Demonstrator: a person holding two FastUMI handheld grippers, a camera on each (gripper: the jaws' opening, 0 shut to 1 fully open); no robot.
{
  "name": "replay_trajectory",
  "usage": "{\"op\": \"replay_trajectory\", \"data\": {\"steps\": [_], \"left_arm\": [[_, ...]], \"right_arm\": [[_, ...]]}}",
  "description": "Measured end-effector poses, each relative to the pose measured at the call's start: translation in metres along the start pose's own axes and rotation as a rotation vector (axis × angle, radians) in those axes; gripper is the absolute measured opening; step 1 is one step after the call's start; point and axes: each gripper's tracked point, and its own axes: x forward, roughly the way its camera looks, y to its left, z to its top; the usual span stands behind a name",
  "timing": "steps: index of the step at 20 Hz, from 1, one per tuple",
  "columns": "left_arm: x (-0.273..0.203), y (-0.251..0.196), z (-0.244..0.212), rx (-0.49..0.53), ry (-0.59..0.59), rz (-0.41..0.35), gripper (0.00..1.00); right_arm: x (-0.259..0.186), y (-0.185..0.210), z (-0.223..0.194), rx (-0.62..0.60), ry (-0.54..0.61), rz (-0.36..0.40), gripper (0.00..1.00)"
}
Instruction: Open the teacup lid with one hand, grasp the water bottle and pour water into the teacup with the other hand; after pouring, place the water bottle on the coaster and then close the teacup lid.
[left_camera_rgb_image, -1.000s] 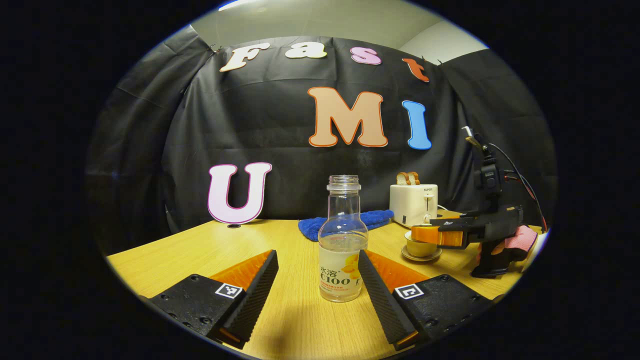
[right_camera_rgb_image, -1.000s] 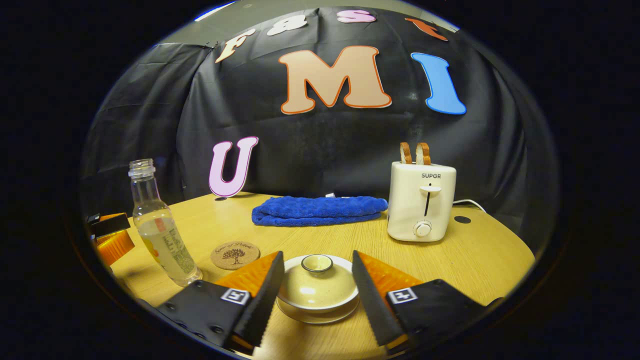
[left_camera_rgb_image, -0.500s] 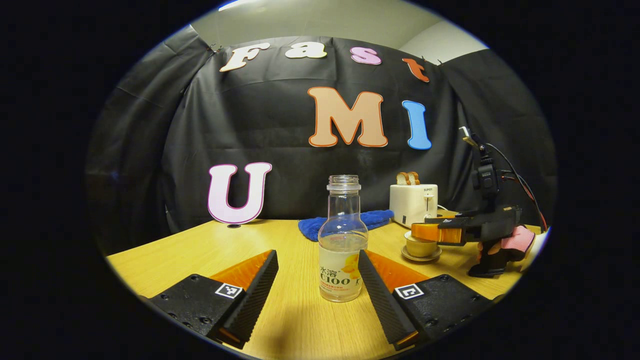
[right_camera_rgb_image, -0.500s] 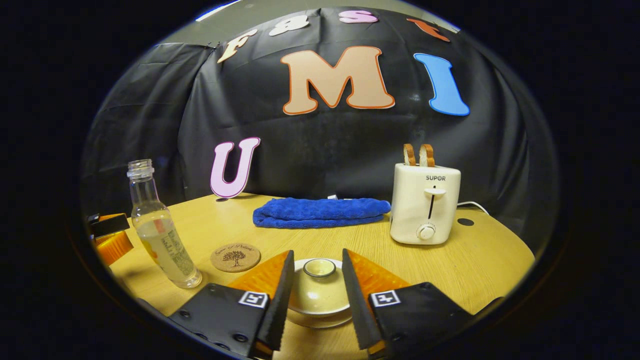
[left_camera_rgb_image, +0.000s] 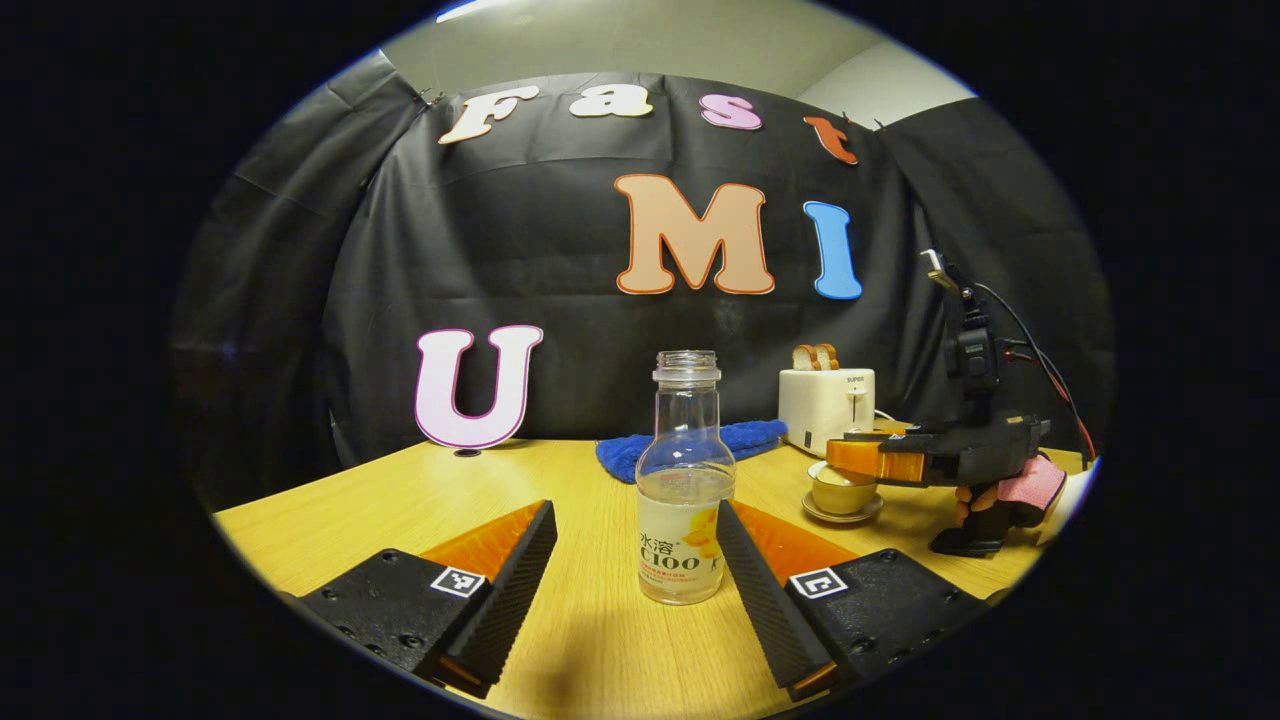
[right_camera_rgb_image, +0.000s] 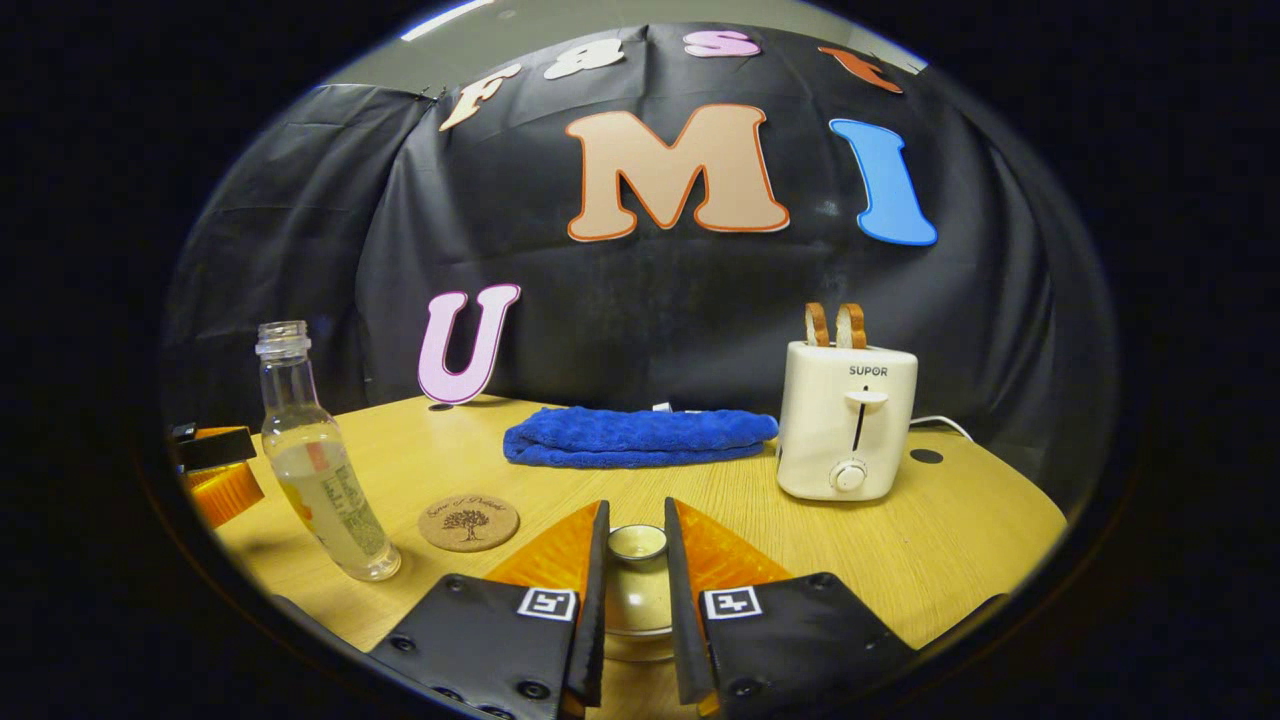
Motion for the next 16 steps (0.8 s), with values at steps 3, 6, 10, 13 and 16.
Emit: {"op": "replay_trajectory", "data": {"steps": [3, 6, 10, 13, 16], "left_arm": [[0.0, -0.001, 0.0, 0.0, 0.0, -0.005, 0.94], [0.001, -0.004, 0.0, -0.003, 0.003, -0.023, 0.94], [0.002, -0.011, 0.0, -0.005, 0.003, -0.057, 0.94], [0.007, -0.013, 0.0, -0.003, 0.004, -0.067, 0.94], [0.016, -0.02, -0.008, 0.0, 0.041, -0.096, 0.94]], "right_arm": [[-0.01, -0.007, 0.008, 0.025, -0.07, -0.023, 0.32], [-0.028, -0.01, 0.01, 0.022, -0.09, -0.039, 0.32], [-0.058, -0.017, 0.012, 0.029, -0.118, -0.06, 0.32], [-0.077, -0.024, 0.01, 0.029, -0.118, -0.077, 0.32], [-0.089, -0.03, 0.01, 0.029, -0.121, -0.096, 0.31]]}}
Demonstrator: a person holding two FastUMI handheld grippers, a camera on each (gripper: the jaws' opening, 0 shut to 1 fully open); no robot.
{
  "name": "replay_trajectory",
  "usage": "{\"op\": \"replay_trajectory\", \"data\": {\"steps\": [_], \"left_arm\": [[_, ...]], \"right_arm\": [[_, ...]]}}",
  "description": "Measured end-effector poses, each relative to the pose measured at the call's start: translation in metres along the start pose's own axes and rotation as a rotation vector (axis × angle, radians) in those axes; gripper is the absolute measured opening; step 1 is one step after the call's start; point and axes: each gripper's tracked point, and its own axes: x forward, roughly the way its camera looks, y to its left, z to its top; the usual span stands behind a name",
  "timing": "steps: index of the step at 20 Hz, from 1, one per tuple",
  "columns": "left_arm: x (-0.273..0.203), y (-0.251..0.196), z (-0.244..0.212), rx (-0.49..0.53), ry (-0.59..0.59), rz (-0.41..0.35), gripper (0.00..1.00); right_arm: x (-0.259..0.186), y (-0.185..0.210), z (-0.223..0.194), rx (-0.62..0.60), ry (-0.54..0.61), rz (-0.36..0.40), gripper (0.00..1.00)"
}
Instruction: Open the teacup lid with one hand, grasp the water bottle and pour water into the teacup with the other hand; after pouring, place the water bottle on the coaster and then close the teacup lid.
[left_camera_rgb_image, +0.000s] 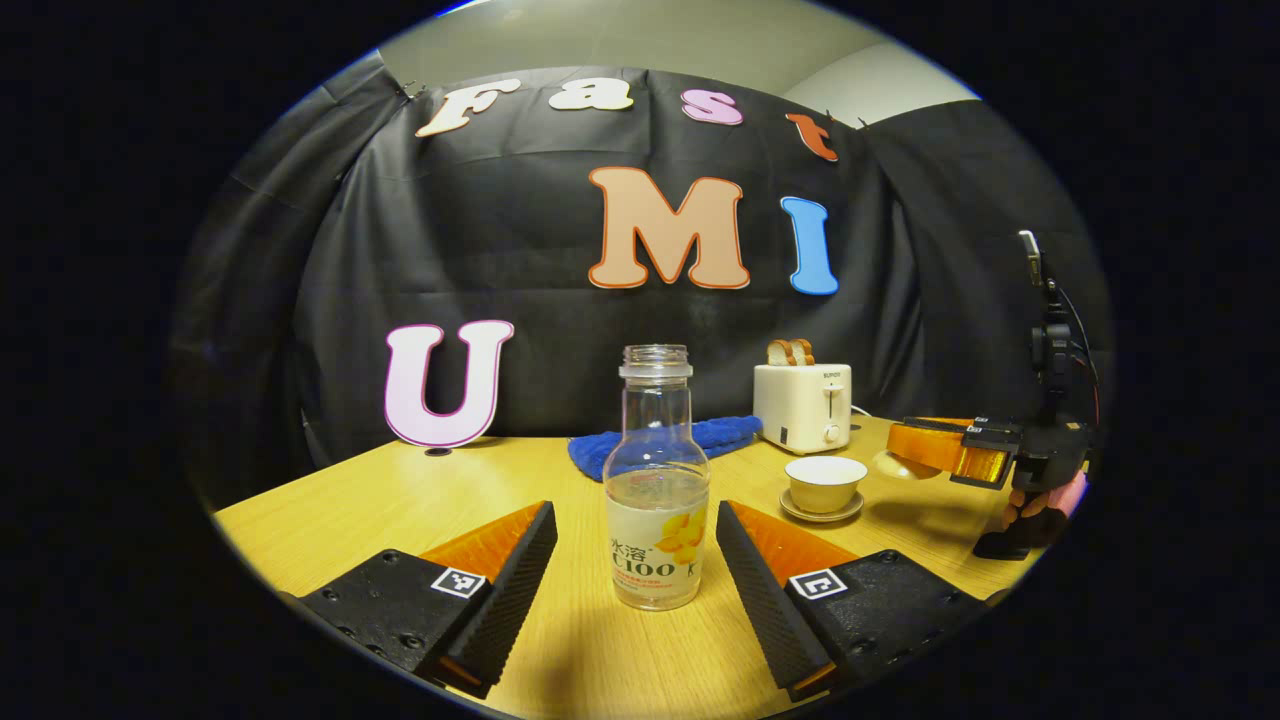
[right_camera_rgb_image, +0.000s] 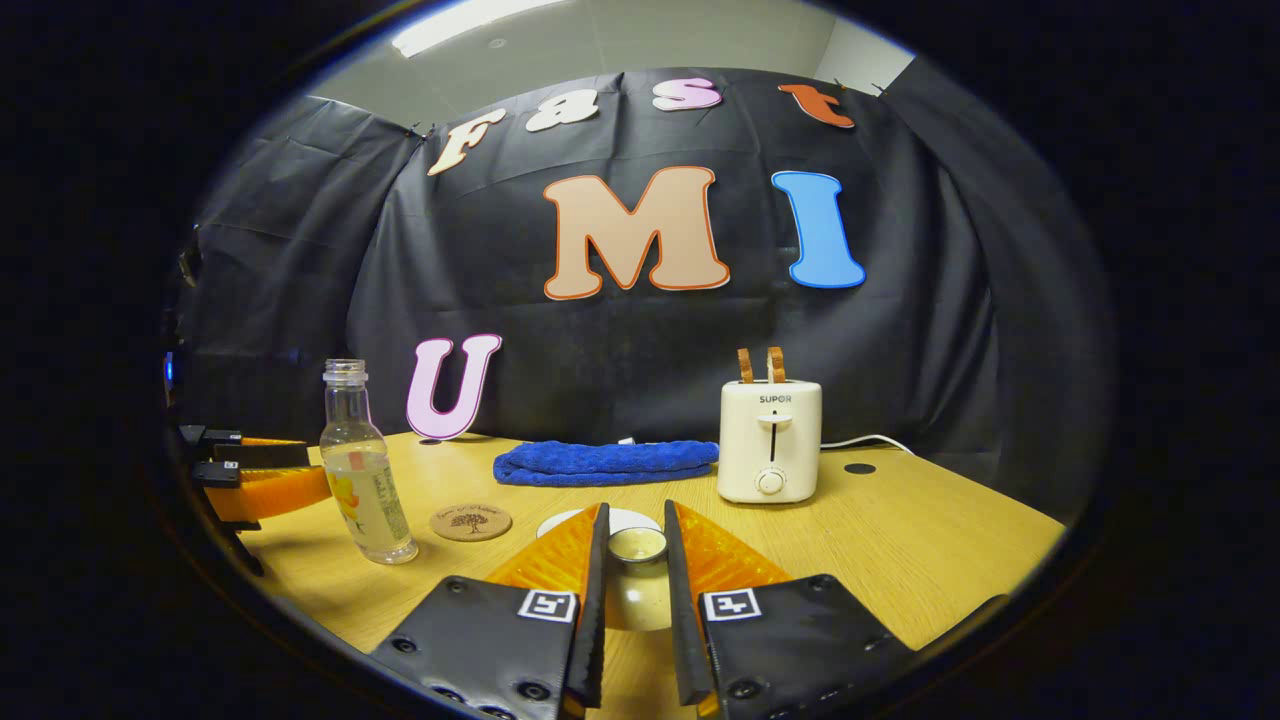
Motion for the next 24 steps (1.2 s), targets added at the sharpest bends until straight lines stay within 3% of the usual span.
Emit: {"op": "replay_trajectory", "data": {"steps": [8, 15, 19, 20, 24], "left_arm": [[0.031, -0.006, -0.019, -0.003, 0.131, -0.046, 0.94], [0.049, -0.007, -0.019, 0.0, 0.148, -0.049, 0.94], [0.055, -0.007, -0.023, 0.021, 0.172, -0.045, 0.84], [0.056, -0.007, -0.024, 0.025, 0.175, -0.041, 0.74], [0.057, -0.009, -0.025, 0.039, 0.186, -0.044, 0.73]], "right_arm": [[-0.027, -0.011, 0.002, 0.0, -0.001, -0.013, 0.32], [-0.043, -0.021, 0.003, -0.002, -0.005, -0.046, 0.31], [-0.043, -0.021, 0.003, -0.002, -0.004, -0.047, 0.31], [-0.042, -0.021, 0.003, -0.002, -0.004, -0.048, 0.31], [-0.046, -0.022, 0.002, -0.002, -0.004, -0.049, 0.31]]}}
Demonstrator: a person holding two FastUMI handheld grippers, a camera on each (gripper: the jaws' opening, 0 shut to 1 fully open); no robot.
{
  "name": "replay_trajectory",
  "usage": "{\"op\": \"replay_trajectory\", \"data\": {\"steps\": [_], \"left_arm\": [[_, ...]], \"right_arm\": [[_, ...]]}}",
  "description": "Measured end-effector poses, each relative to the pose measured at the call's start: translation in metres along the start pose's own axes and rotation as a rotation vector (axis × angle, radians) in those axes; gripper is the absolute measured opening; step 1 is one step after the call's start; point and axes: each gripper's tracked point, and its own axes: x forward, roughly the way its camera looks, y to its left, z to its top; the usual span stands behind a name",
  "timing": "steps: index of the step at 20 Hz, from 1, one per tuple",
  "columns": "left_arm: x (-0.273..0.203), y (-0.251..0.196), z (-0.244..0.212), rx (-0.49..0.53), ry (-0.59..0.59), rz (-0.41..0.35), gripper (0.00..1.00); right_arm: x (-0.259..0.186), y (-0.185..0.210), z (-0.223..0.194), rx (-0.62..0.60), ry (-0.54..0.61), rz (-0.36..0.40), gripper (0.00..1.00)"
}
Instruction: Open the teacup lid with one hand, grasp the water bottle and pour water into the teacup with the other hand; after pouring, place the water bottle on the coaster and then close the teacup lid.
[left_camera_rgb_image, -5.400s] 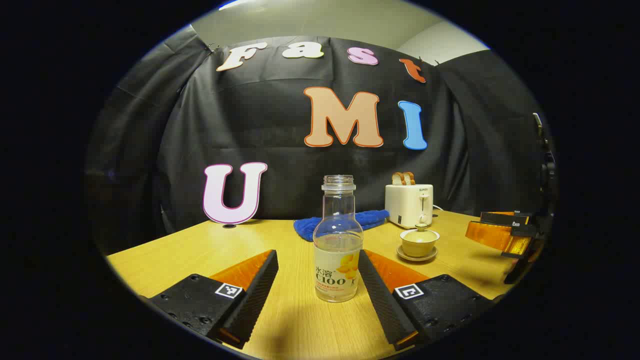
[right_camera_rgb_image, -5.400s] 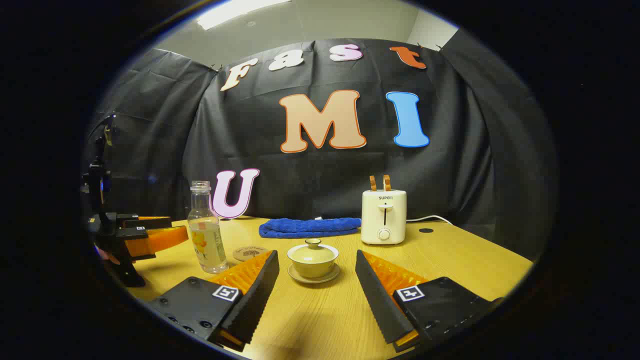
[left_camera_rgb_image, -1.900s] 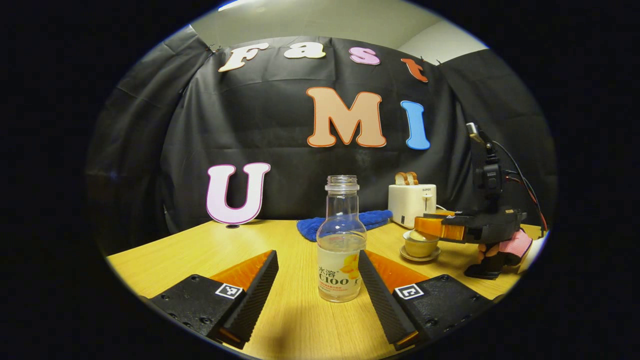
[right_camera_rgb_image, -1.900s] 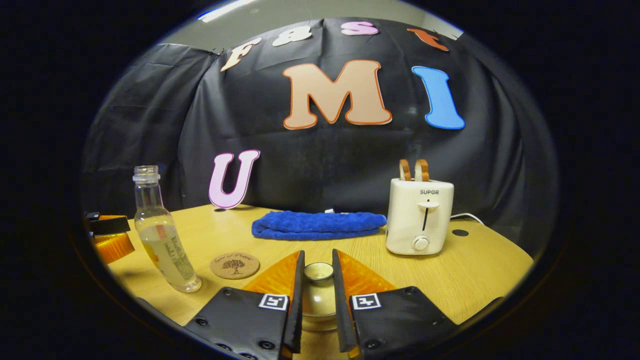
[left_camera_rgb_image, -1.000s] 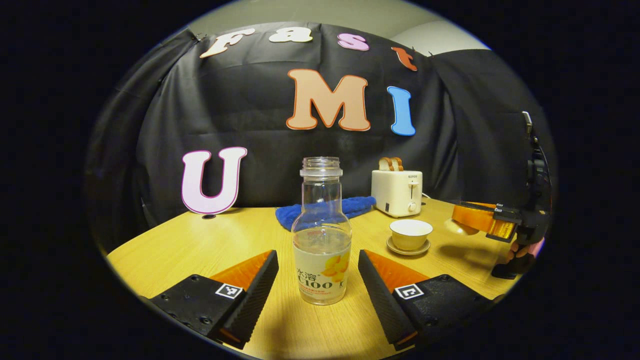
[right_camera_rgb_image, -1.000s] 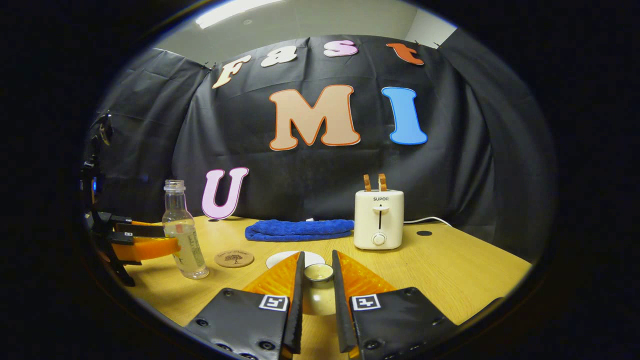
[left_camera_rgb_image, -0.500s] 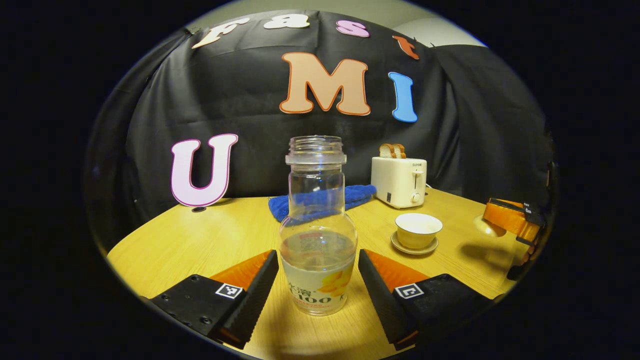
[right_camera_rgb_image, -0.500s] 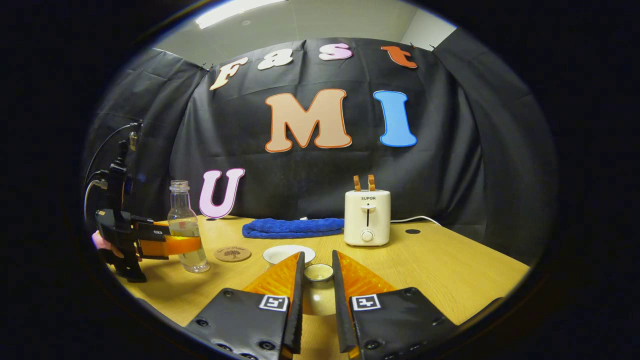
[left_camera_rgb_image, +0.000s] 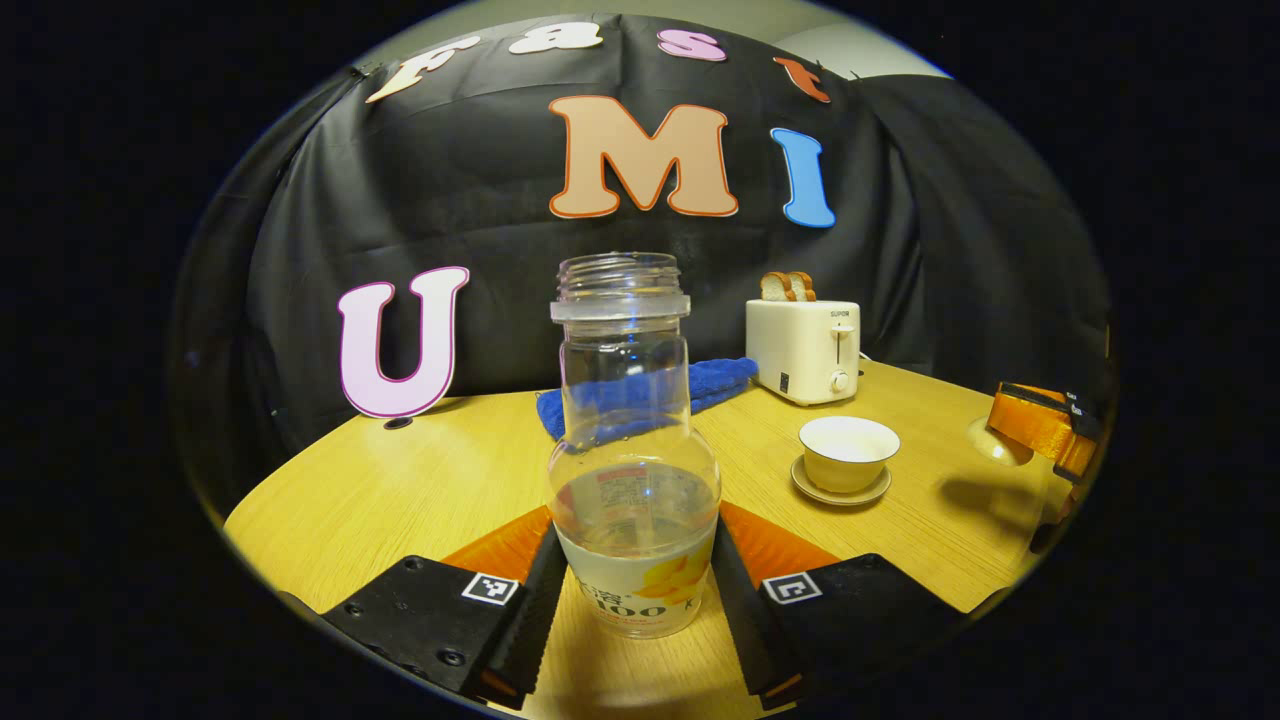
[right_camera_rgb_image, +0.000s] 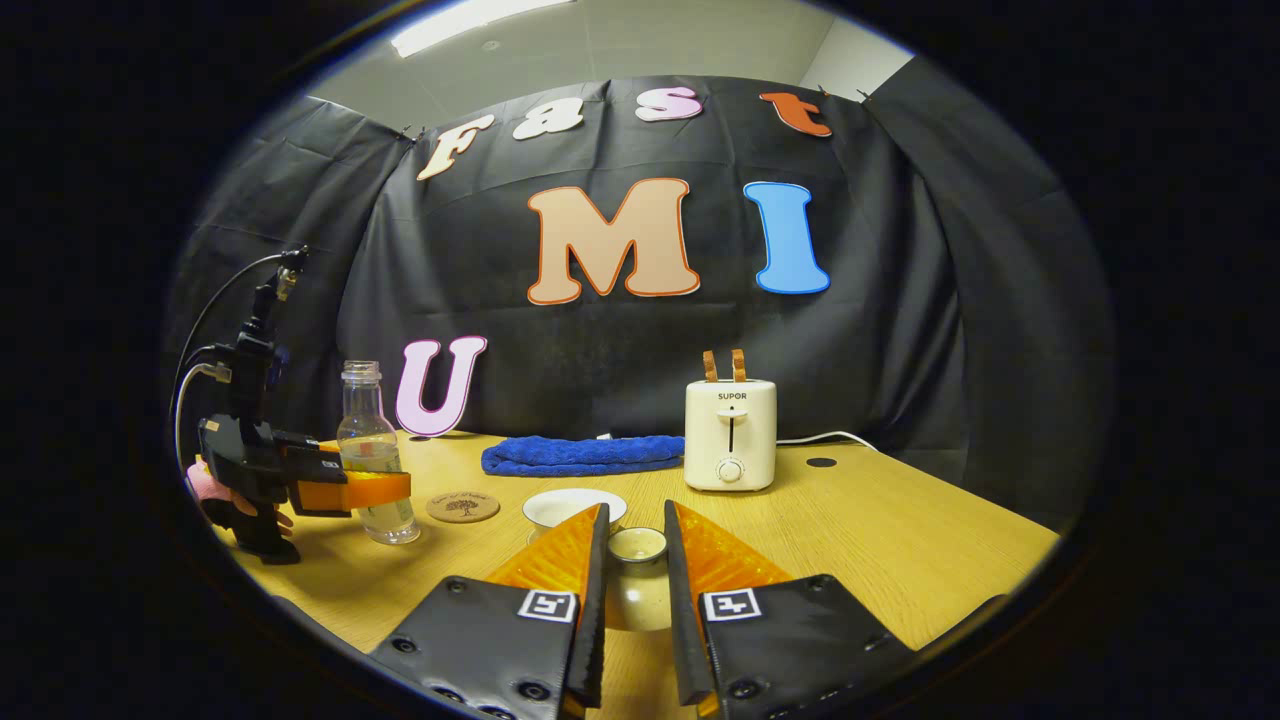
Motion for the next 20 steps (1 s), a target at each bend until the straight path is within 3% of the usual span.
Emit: {"op": "replay_trajectory", "data": {"steps": [4, 12, 17, 20], "left_arm": [[0.004, 0.003, 0.003, 0.033, 0.006, 0.021, 0.7], [0.016, 0.013, 0.017, 0.331, 0.101, 0.112, 0.67], [0.029, 0.011, 0.04, 0.614, 0.1, 0.156, 0.67], [0.039, -0.001, 0.04, 0.8, 0.113, 0.143, 0.67]], "right_arm": [[-0.003, -0.003, 0.001, 0.0, 0.001, -0.006, 0.31], [-0.008, -0.016, 0.001, -0.001, 0.002, -0.032, 0.31], [-0.011, -0.024, 0.002, -0.002, 0.002, -0.047, 0.31], [-0.013, -0.035, 0.003, -0.003, -0.001, -0.076, 0.31]]}}
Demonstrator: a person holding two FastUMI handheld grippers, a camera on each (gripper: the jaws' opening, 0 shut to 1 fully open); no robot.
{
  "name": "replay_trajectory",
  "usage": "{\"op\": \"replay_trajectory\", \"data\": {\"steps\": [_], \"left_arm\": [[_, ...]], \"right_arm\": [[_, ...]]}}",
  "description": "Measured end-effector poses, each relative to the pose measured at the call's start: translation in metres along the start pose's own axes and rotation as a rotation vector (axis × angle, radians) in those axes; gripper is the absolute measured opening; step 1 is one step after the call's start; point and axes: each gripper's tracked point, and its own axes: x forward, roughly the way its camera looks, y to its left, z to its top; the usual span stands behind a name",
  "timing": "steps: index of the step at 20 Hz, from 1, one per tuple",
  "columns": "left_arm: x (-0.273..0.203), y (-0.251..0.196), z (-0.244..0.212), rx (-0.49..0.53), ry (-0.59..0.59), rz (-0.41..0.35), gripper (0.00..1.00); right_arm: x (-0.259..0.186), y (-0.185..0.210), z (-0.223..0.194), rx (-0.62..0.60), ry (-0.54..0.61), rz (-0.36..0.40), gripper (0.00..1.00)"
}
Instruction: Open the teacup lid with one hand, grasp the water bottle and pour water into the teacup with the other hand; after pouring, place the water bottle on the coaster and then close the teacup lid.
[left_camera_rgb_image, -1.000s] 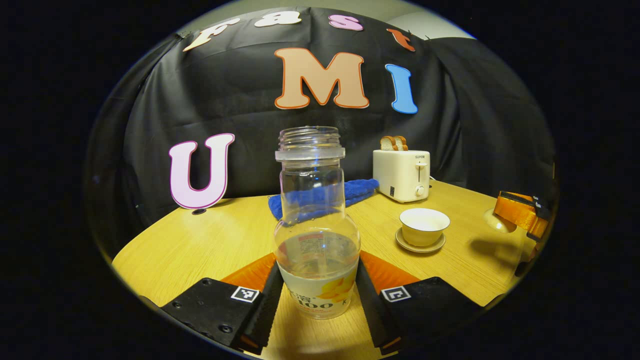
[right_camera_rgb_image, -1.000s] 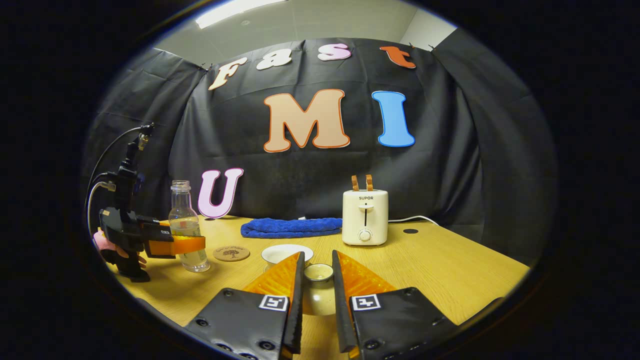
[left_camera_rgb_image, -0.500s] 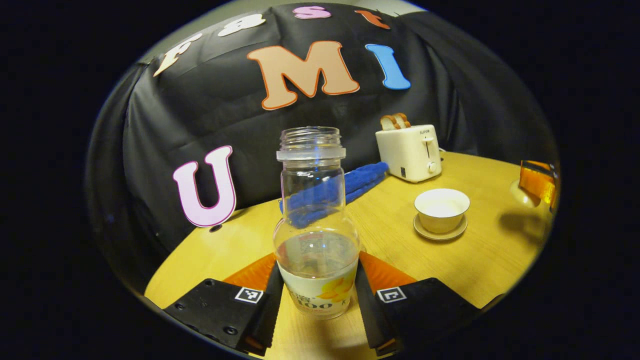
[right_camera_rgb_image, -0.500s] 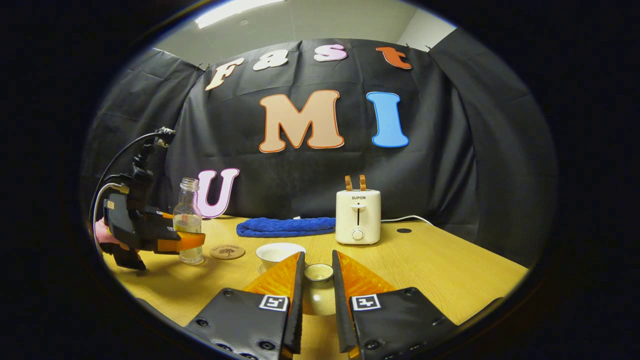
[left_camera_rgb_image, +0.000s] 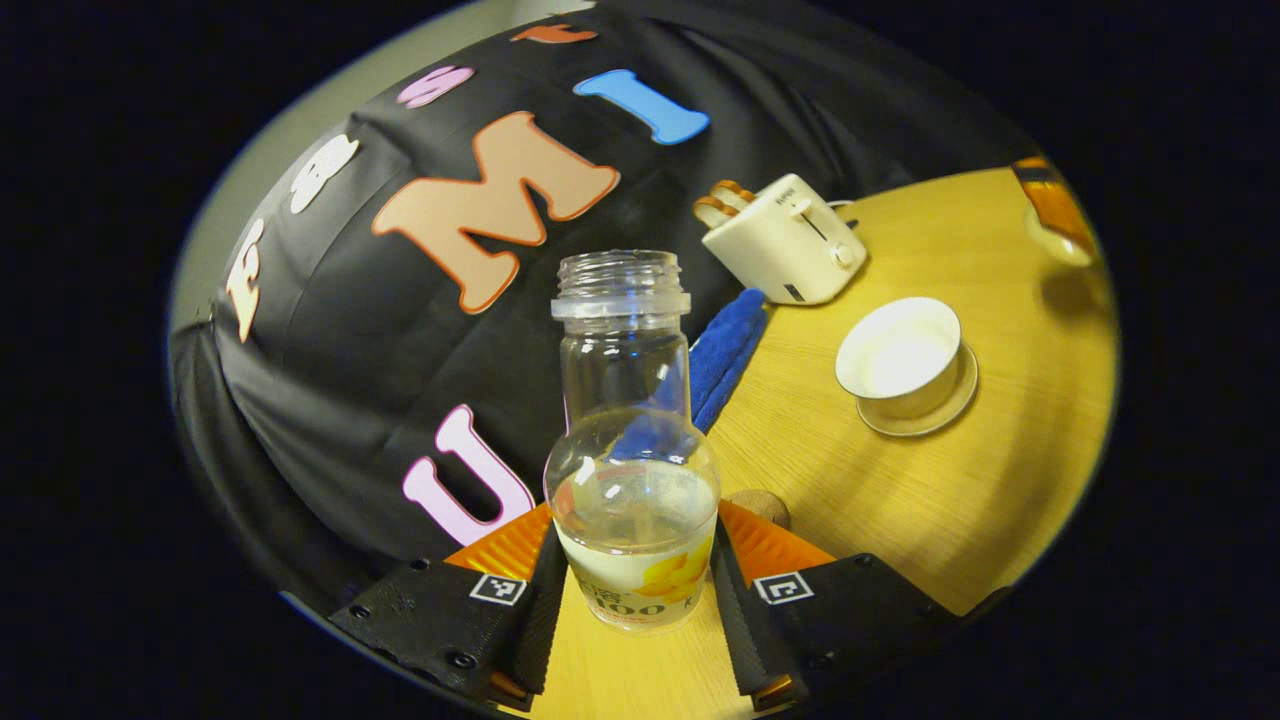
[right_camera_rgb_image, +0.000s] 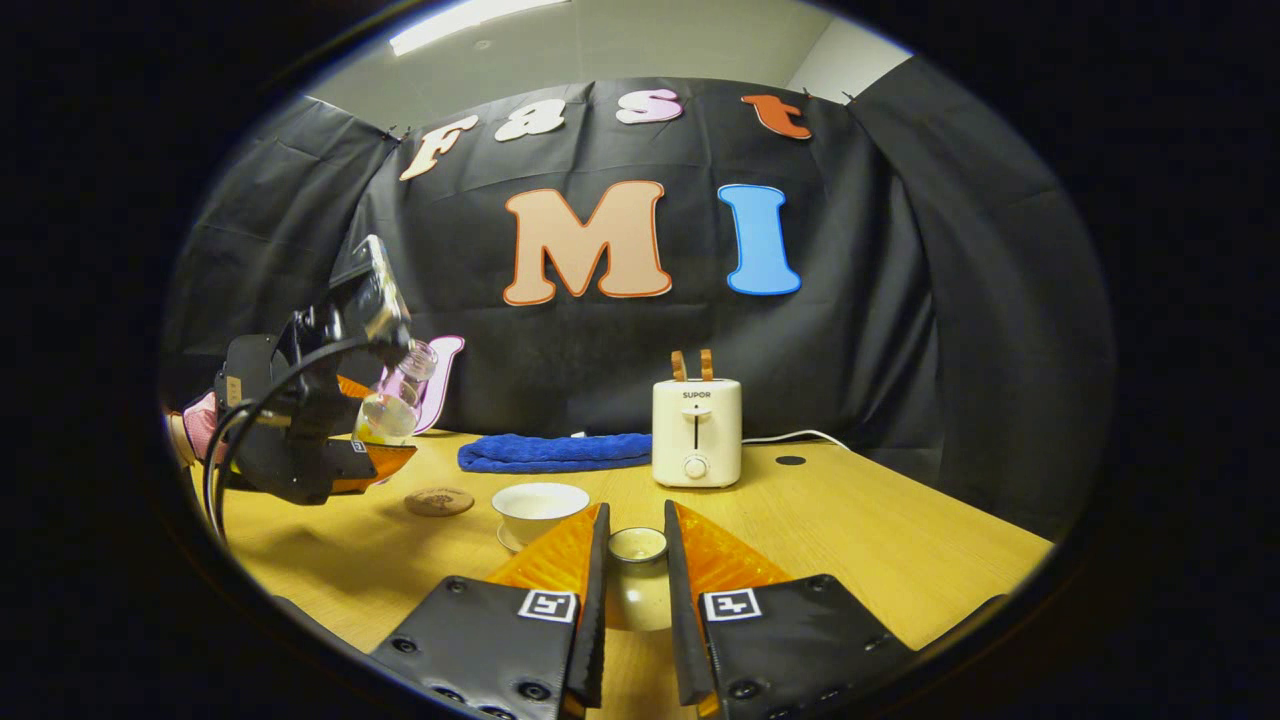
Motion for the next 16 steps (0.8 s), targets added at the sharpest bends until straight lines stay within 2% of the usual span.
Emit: {"op": "replay_trajectory", "data": {"steps": [5, 10, 16], "left_arm": [[0.009, -0.017, 0.004, 0.167, 0.027, -0.034, 0.67], [0.016, -0.014, 0.003, 0.377, 0.046, -0.015, 0.67], [0.028, -0.011, 0.004, 0.55, 0.069, -0.017, 0.67]], "right_arm": [[-0.004, -0.014, 0.0, -0.001, 0.001, -0.032, 0.31], [-0.004, -0.019, 0.0, -0.002, 0.001, -0.052, 0.32], [-0.004, -0.019, 0.001, -0.002, -0.001, -0.053, 0.32]]}}
